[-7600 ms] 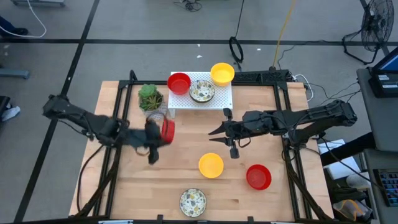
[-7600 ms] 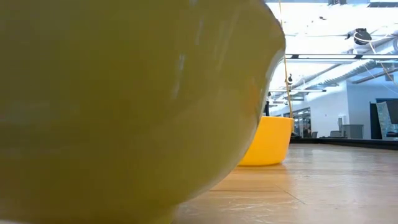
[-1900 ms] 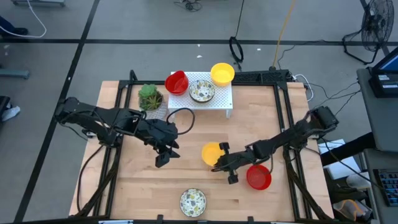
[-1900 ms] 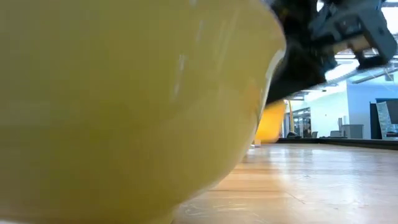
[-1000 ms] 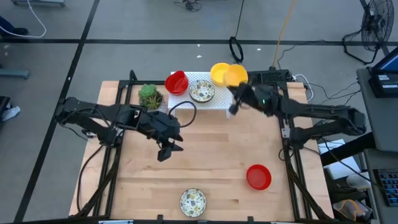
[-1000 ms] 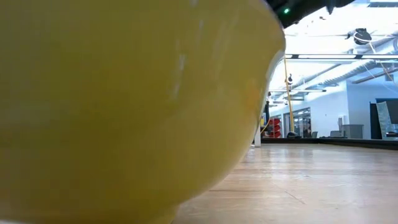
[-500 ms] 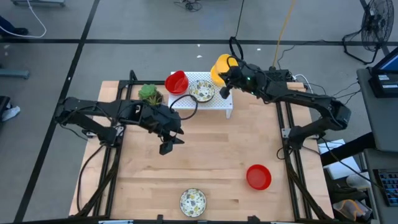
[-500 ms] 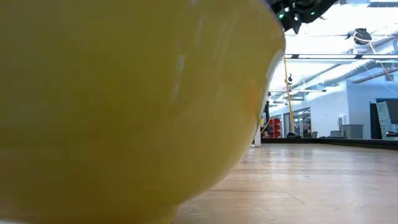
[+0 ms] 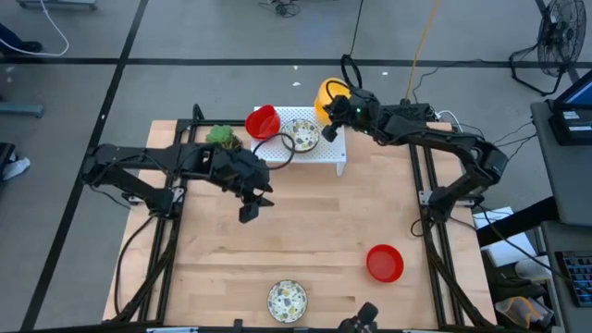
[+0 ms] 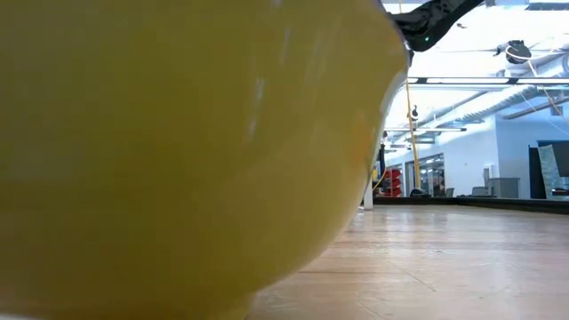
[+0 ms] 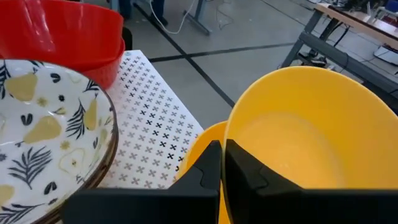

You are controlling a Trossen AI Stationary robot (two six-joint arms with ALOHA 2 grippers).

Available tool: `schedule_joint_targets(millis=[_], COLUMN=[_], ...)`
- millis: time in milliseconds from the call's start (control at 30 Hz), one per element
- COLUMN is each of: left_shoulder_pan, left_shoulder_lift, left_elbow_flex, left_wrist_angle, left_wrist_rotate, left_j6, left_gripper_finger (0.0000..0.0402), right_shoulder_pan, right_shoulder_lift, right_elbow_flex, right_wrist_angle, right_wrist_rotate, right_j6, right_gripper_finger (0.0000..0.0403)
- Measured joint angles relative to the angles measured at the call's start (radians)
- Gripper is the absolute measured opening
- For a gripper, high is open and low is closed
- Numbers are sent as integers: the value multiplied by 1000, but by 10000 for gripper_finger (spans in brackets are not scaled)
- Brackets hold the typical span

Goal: Pick & Place Mini bowls
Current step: Stack the yellow bowl on the yellow bowl on the shelf, then stack the white patterned bowl on the white patterned bowl on the shelf

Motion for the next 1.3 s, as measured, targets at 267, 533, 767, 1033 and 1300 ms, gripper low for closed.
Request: schedule_joint_targets(millis=[267, 533, 767, 1033, 1300], left_shoulder_pan=[30, 50, 49, 48, 19], left_shoulder_lift=[0, 0, 0, 0, 8], left_elbow_flex=[0, 0, 0, 0, 0], left_wrist_angle=[-1, -1, -18, -48, -50], left_wrist_rotate=[0, 0, 0, 0, 0], left_j6=[36, 31, 30, 37, 161], left_gripper_finger=[198, 198, 198, 198, 198], right_shoulder_pan=[1, 6, 24, 122, 243], right_shoulder_lift=[2, 1, -83, -295, -432], right_elbow_flex=[0, 0, 0, 0, 0], right_wrist_angle=[-1, 0, -9, -148, -242], right_wrist_rotate=[-99, -156, -150, -150, -153], right_j6=[-1, 9, 9, 32, 50], right_gripper_finger=[1, 66, 127, 133, 117])
